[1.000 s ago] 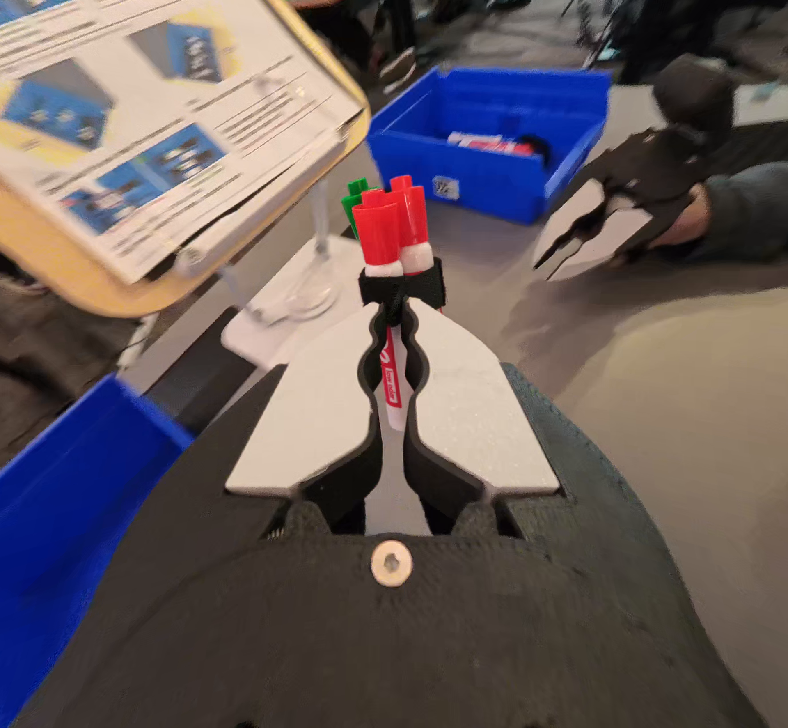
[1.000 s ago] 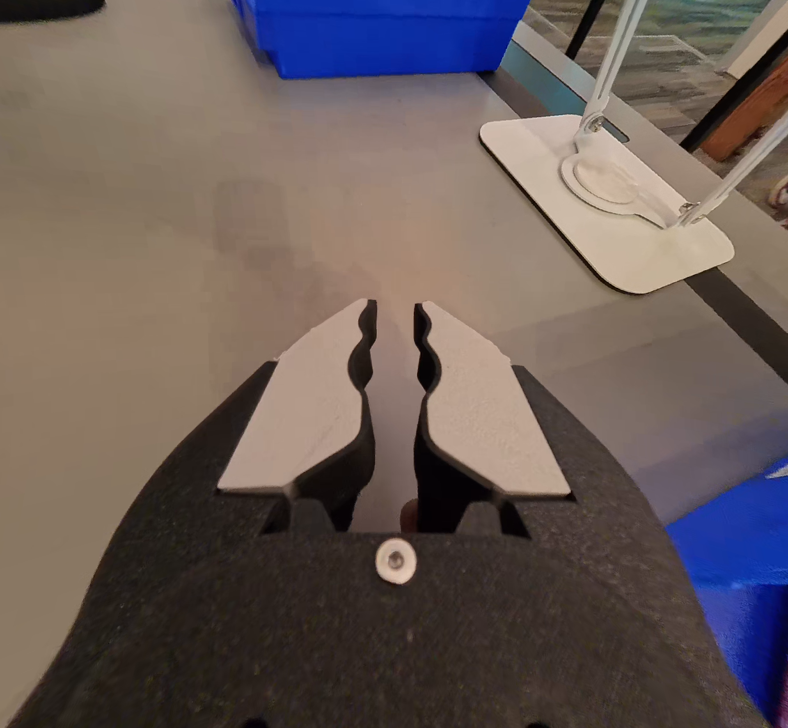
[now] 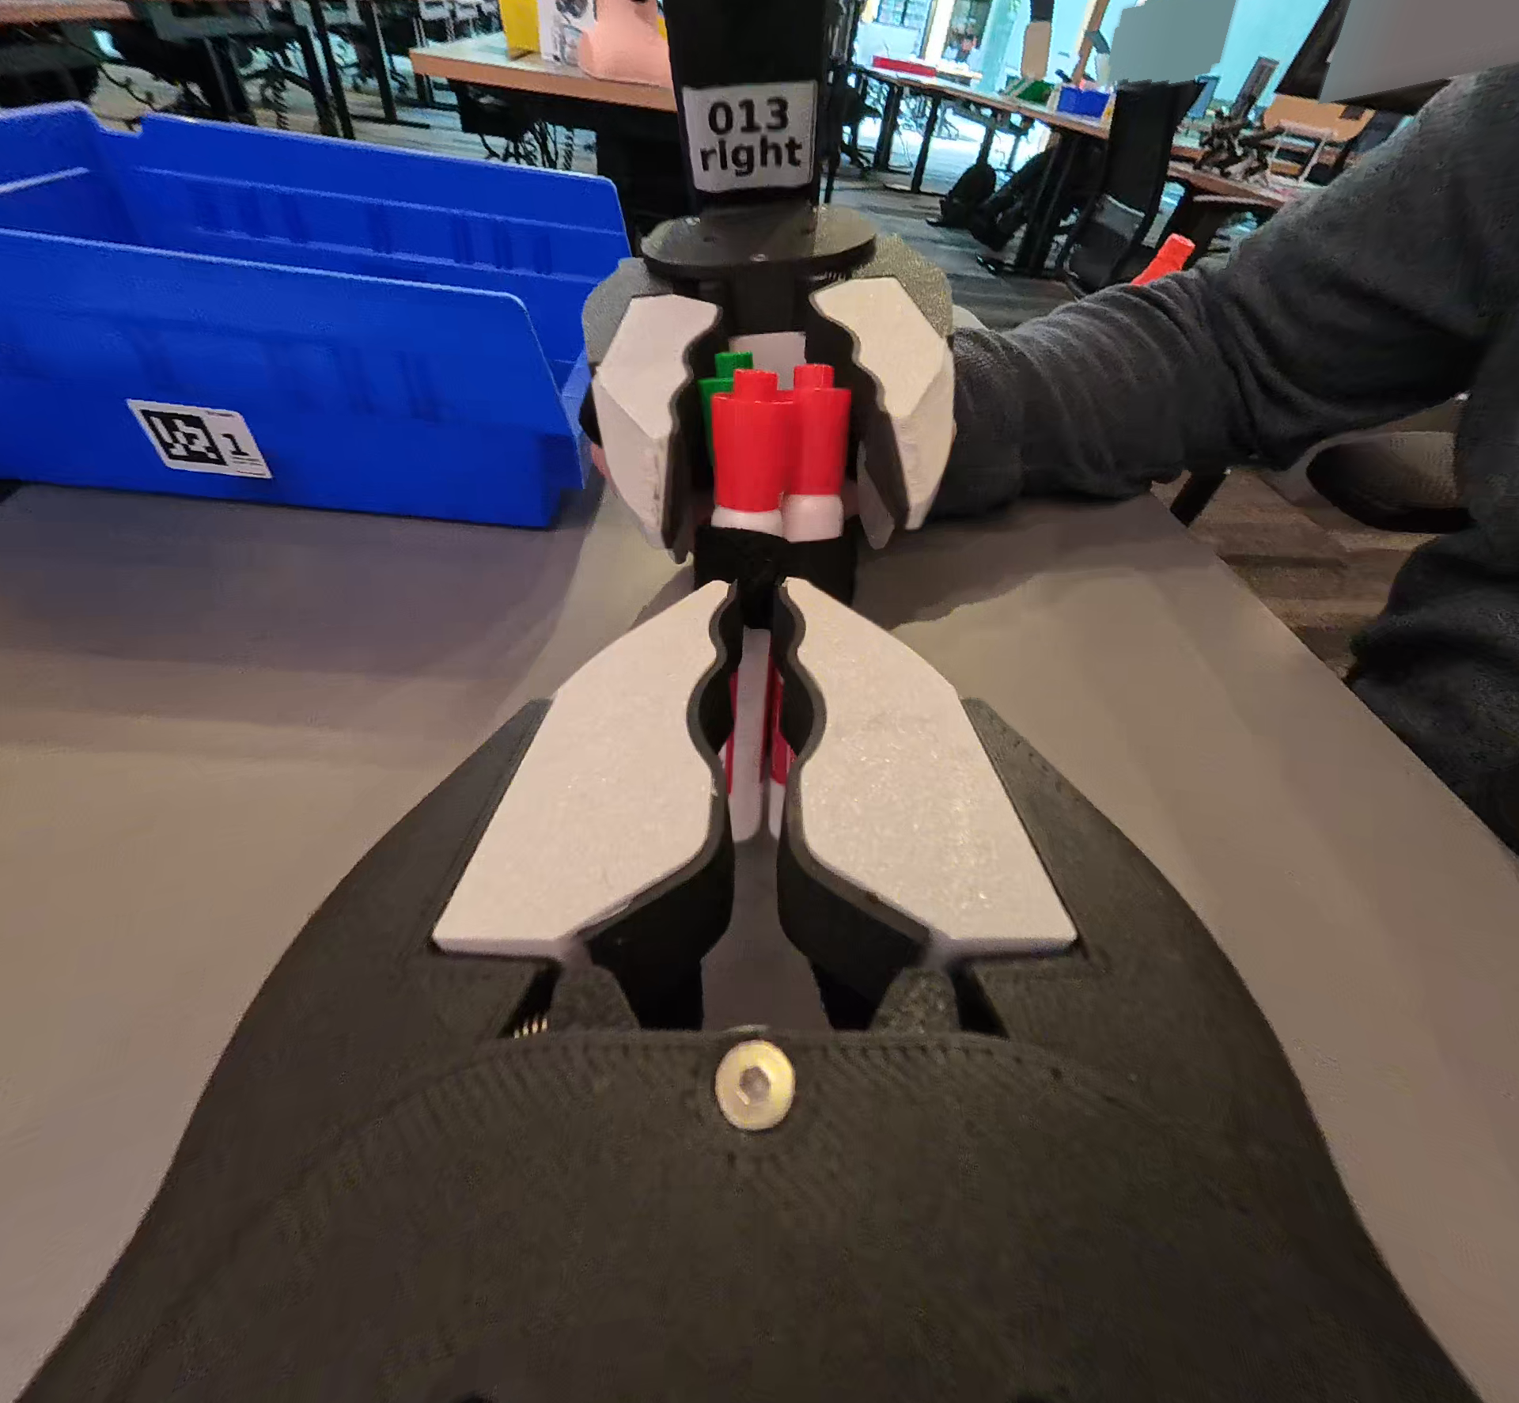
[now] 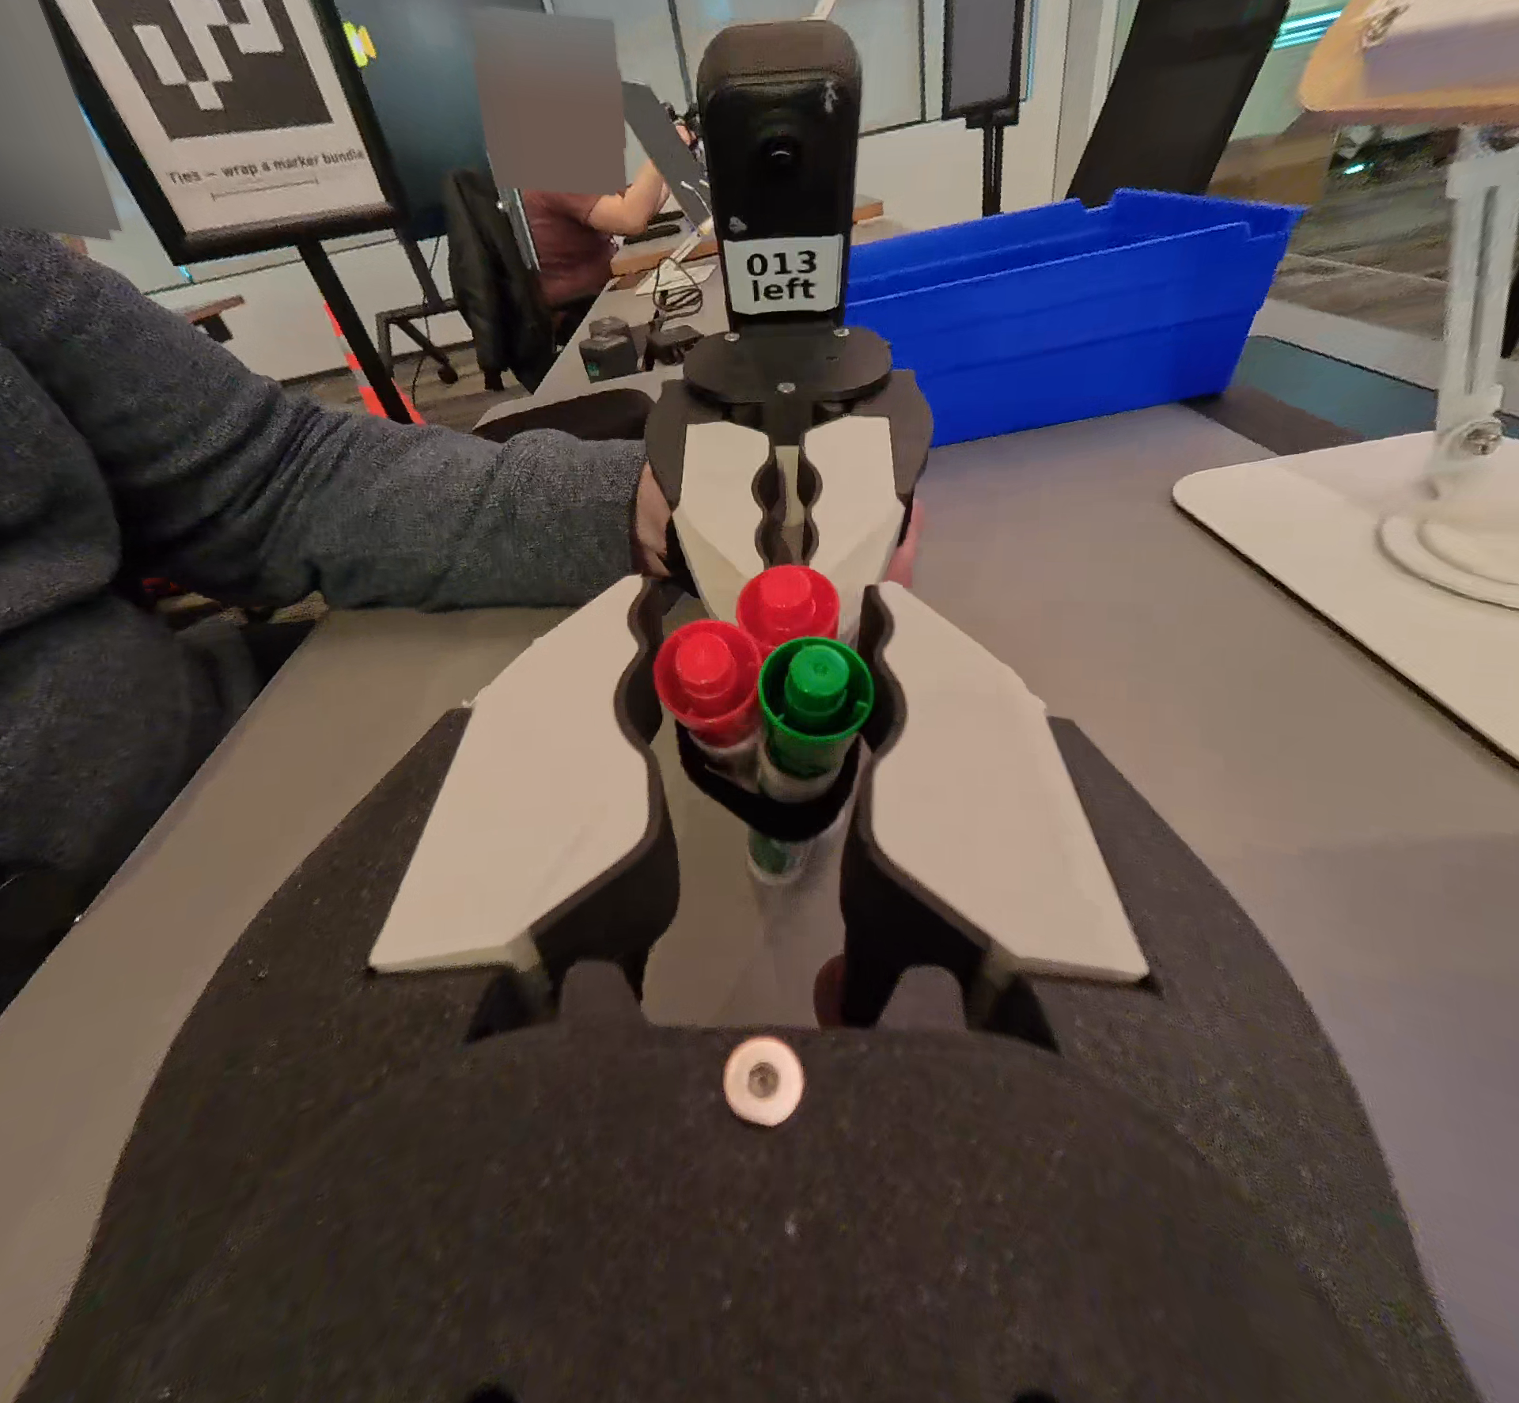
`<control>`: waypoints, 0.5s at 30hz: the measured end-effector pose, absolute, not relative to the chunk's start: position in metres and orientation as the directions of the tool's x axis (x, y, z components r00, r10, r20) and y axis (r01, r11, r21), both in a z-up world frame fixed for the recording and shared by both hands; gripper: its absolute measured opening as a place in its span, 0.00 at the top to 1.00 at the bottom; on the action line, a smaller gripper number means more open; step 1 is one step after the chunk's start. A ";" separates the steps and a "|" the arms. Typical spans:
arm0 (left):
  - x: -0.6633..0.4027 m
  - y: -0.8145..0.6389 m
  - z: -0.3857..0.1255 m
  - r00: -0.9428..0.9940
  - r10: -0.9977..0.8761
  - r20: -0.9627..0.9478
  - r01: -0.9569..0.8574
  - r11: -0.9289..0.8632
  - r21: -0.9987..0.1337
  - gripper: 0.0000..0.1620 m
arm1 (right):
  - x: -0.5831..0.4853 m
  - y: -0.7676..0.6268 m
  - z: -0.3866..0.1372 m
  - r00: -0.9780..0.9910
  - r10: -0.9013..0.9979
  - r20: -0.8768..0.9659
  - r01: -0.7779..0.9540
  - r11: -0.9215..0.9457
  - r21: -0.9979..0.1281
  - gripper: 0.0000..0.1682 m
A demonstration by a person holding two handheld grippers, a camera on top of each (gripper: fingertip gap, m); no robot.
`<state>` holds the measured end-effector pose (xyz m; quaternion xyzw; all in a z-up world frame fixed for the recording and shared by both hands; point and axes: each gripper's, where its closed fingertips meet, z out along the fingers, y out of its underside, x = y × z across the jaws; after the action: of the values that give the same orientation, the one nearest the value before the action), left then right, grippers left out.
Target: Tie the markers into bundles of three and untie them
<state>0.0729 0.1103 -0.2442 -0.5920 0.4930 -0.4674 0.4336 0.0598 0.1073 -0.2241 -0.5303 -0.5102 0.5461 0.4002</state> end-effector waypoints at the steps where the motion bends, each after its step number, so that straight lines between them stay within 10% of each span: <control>1: 0.074 0.109 -0.245 0.068 -0.989 0.129 -0.185 -0.140 -0.973 0.96 | 0.060 0.107 -0.223 -0.120 0.977 -0.174 0.097 -0.163 -0.982 0.74; 15: 0.071 0.123 -0.254 0.299 -0.954 0.008 -0.278 -0.095 -0.956 0.96 | 0.059 0.125 -0.235 0.048 0.982 -0.185 0.154 -0.190 -0.970 0.79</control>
<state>0.0710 0.1231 -0.2541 -0.6494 0.4745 -0.3543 0.4770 0.0592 0.1248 -0.2354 -0.5914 -0.4802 0.4954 0.4175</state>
